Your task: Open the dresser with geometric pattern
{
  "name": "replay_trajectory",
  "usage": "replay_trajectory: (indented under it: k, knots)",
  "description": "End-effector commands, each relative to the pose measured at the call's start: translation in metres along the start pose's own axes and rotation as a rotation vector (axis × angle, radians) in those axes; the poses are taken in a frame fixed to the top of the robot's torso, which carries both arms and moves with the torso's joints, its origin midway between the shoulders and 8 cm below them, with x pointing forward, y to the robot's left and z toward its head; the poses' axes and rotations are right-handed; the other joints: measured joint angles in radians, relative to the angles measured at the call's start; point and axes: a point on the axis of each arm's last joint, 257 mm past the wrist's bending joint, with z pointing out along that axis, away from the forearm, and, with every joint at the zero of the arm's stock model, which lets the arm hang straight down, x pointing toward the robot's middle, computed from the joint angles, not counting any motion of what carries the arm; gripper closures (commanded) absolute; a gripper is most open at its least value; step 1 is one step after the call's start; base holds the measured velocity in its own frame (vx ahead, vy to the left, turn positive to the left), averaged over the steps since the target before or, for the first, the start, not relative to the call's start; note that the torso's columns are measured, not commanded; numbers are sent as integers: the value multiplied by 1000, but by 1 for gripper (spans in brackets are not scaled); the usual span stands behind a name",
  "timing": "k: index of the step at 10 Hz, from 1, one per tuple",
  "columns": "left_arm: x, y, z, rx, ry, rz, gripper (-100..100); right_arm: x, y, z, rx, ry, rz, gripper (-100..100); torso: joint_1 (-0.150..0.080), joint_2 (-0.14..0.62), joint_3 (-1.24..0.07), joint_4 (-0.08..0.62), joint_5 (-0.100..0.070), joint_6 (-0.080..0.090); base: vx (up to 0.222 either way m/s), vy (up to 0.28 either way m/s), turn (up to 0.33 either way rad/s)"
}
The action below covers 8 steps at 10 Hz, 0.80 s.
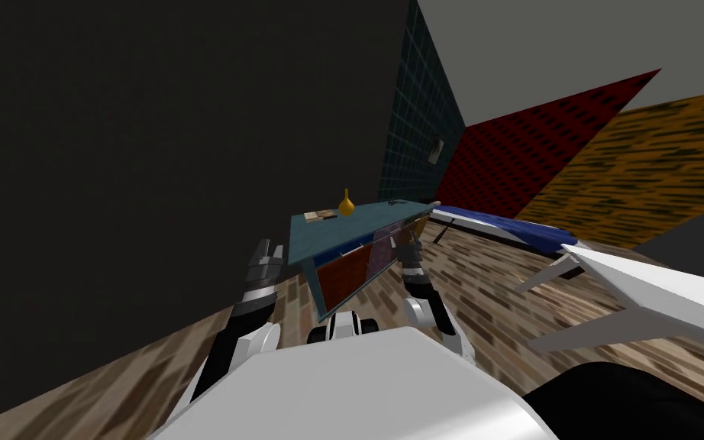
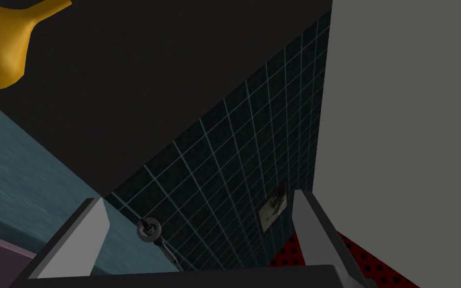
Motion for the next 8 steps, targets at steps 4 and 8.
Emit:
replay_trajectory:
  k: [4, 8]
  knots:
    - [0, 0, 0, 0, 0, 0, 0, -17, -14, -4, 18, -41, 222, -100, 0, 1, 0, 0, 0, -1, -21, 7, 105]
    - [0, 0, 0, 0, 0, 0, 0, -32, -28, -8, 29, -85, 393, -100, 0, 0, 0, 0, 0, 0, -18, 8, 92]
